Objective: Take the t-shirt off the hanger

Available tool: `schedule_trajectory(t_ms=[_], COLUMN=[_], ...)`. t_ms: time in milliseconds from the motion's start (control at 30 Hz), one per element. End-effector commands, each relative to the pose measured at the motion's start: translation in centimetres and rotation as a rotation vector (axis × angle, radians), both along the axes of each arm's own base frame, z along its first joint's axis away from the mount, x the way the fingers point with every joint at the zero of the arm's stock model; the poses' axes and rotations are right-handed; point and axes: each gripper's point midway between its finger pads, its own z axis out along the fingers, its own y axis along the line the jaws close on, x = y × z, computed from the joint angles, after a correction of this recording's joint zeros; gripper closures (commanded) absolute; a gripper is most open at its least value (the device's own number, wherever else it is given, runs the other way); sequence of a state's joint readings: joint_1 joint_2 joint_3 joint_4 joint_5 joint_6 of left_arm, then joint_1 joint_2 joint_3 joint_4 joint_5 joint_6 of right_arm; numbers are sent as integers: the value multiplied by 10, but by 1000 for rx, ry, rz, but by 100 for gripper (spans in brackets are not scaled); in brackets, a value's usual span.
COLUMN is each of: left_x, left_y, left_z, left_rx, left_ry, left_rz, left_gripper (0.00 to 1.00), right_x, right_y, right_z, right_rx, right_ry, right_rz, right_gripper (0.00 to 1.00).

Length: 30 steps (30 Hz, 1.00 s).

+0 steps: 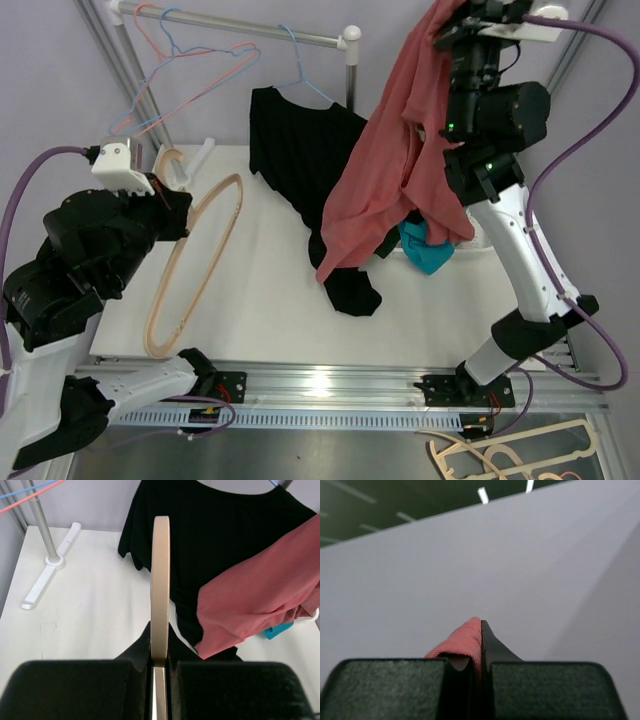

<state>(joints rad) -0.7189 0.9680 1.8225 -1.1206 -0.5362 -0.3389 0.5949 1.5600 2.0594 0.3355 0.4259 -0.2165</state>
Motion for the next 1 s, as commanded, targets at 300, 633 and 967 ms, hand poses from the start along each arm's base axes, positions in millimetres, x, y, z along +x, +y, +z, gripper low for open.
schedule_trajectory(t_ms=[300, 633, 967], left_x=[35, 68, 110], left_y=[-7, -8, 12], left_z=[13, 22, 61], left_rx=[-15, -60, -49], left_ry=[-58, -107, -182], left_rz=[50, 103, 198], left_gripper=[99, 99, 99], right_x=[-32, 75, 103], right_y=[-152, -143, -107], right_z=[104, 12, -195], right_rx=[354, 251, 239], right_ry=[-474, -28, 430], right_rz=[-100, 11, 97], right_gripper=[100, 100, 100])
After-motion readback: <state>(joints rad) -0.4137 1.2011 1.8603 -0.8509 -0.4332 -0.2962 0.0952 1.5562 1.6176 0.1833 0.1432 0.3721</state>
